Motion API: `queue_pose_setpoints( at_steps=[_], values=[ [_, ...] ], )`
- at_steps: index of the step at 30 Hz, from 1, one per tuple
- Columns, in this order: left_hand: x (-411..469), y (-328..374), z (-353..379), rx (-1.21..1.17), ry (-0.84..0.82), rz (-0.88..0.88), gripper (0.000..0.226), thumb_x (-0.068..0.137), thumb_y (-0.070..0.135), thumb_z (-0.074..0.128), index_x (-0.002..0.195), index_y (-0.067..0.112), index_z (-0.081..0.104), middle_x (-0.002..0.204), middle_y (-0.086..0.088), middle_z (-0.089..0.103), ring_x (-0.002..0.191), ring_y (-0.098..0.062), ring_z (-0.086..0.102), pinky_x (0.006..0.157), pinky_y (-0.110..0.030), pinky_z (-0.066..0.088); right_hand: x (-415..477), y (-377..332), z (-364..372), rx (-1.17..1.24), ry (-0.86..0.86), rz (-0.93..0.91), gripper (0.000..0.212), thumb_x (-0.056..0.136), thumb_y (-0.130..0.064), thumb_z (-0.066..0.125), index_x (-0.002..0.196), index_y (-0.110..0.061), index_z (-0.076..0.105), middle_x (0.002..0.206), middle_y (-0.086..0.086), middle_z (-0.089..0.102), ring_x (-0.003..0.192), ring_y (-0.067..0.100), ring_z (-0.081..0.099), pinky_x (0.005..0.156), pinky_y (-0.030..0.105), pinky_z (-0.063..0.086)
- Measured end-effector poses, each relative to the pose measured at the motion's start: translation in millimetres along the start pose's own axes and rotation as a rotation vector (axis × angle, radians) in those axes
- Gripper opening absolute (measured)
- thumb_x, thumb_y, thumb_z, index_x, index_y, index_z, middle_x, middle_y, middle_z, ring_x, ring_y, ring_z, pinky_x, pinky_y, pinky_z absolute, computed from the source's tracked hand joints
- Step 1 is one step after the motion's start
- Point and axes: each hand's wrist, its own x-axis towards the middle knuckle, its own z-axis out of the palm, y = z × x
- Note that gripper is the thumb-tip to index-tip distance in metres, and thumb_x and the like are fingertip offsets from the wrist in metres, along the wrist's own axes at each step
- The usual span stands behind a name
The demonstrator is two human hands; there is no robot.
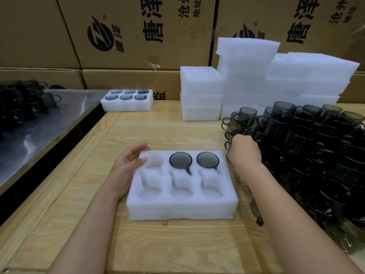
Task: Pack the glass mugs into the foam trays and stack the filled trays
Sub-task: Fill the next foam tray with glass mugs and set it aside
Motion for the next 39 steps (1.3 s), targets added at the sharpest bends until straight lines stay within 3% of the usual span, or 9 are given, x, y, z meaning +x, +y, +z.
queue_pose_setpoints(
  at_steps=[2,8,15,20,29,31,34,37,39],
  values=[
    [1,0,0,-0.024,0.011,-0.016,0.036,0.071,0.006,0.061,0.106,0.015,0.068,0.108,-0.002,0.067,0.092,-0.020,0.066,0.076,-0.032,0.057,-2,-3,-8,0.026,0.027,-0.010,0.021,0.085,0.002,0.046,0.066,-0.005,0.040,0.098,0.020,0.059,0.080,0.034,0.052,0.065,0.032,0.040],
    [4,2,1,-0.068,0.049,-0.051,0.031,0.084,0.018,0.053,0.112,0.012,0.063,0.112,-0.005,0.069,0.108,-0.023,0.061,0.096,-0.041,0.046,-16,-35,-37,0.254,0.206,-0.255,0.017,0.083,-0.010,0.051,0.092,-0.012,0.066,0.089,0.020,0.063,0.084,0.038,0.057,0.065,0.032,0.043],
    [2,0,10,0.044,0.098,0.015,0.029,0.099,0.032,0.044,0.118,0.020,0.061,0.117,-0.003,0.069,0.108,-0.018,0.065,0.088,-0.037,0.052,-46,-94,-16,0.580,0.015,-0.547,0.019,0.084,-0.003,0.056,0.095,-0.011,0.069,0.095,0.009,0.070,0.092,0.026,0.061,0.082,0.033,0.047],
    [-3,-2,14,0.048,-0.027,0.083,0.029,0.090,0.030,0.052,0.107,0.011,0.065,0.098,-0.006,0.072,0.085,-0.020,0.069,0.068,-0.028,0.055,-57,-107,4,0.709,-0.075,-0.576,0.021,0.082,-0.004,0.057,0.094,-0.016,0.071,0.089,0.000,0.070,0.085,0.017,0.060,0.074,0.022,0.043],
    [0,-3,14,0.221,0.039,0.247,0.020,0.087,0.004,0.058,0.105,0.012,0.061,0.092,0.013,0.074,0.090,0.001,0.067,0.073,-0.010,0.048,-45,-112,6,0.650,-0.024,-0.609,0.013,0.090,-0.012,0.054,0.096,-0.012,0.067,0.107,0.001,0.056,0.086,0.014,0.050,0.082,0.024,0.040],
    [0,-2,15,0.223,0.063,0.257,0.018,0.083,0.004,0.063,0.098,0.013,0.061,0.089,0.012,0.074,0.090,-0.001,0.067,0.074,-0.011,0.049,-42,-111,4,0.680,-0.076,-0.597,0.011,0.091,-0.017,0.056,0.095,-0.015,0.066,0.104,-0.002,0.056,0.088,0.012,0.054,0.081,0.024,0.043],
    [-2,1,16,0.258,0.120,0.308,0.029,0.063,0.019,0.077,0.089,0.016,0.062,0.095,0.001,0.072,0.102,-0.017,0.065,0.090,-0.026,0.049,-45,-113,4,0.721,-0.215,-0.553,0.022,0.087,-0.043,0.060,0.093,-0.022,0.063,0.081,-0.013,0.057,0.071,0.000,0.050,0.053,0.014,0.035],
    [-4,4,18,0.300,0.111,0.339,0.035,0.061,0.009,0.081,0.088,0.013,0.059,0.101,-0.011,0.067,0.106,-0.022,0.064,0.098,-0.036,0.045,-48,-119,10,0.805,-0.238,-0.457,0.037,0.077,-0.054,0.066,0.091,-0.022,0.057,0.090,-0.004,0.061,0.081,0.010,0.055,0.056,0.022,0.034],
    [-5,5,18,0.328,0.089,0.332,0.039,0.061,-0.001,0.081,0.088,0.013,0.057,0.096,-0.004,0.066,0.099,-0.014,0.064,0.095,-0.031,0.046,-47,-119,10,0.859,-0.222,-0.440,0.039,0.074,-0.053,0.070,0.090,-0.021,0.056,0.093,-0.002,0.060,0.079,0.010,0.053,0.056,0.022,0.034]
  ],
)
